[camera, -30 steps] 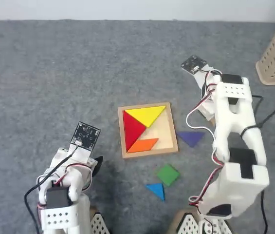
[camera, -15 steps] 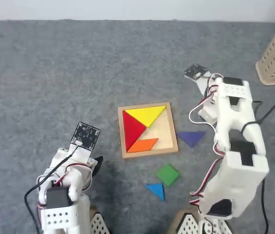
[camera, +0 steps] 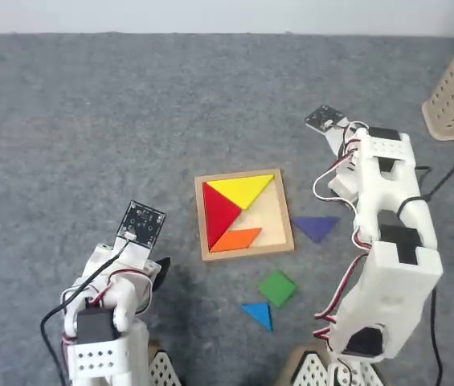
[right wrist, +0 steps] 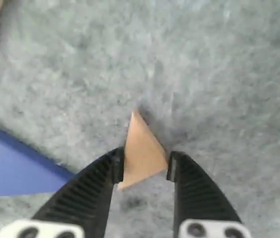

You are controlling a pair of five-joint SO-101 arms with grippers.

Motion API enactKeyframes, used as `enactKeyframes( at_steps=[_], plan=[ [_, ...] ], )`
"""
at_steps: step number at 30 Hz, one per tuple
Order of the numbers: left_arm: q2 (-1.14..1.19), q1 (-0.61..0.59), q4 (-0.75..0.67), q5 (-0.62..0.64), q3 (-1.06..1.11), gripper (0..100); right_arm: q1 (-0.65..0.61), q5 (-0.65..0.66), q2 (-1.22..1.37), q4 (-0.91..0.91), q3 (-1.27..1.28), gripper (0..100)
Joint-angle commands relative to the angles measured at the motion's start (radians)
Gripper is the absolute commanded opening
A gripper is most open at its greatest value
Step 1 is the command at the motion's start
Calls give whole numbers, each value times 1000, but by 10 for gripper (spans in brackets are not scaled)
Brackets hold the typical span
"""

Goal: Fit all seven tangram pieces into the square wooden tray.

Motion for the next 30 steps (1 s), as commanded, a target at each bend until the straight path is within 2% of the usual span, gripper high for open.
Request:
enactKeyframes(
  at_steps=[1, 8, 14, 23, 30],
  plan=[
    [-15, 3, 5, -5, -8, 280, 7, 11, -8, -7, -54, 109],
    [-15, 3, 5, -5, -8, 280, -33, 9, -56, 88, -100, 108],
    [-15, 3, 5, -5, -8, 280, -168, -55, -205, 136, -97, 108],
    [-15, 3, 5, -5, -8, 280, -432, -52, -274, 206, -97, 108],
    [-15, 3, 5, -5, -8, 280, -555, 95, -272, 208, -97, 108]
  ],
)
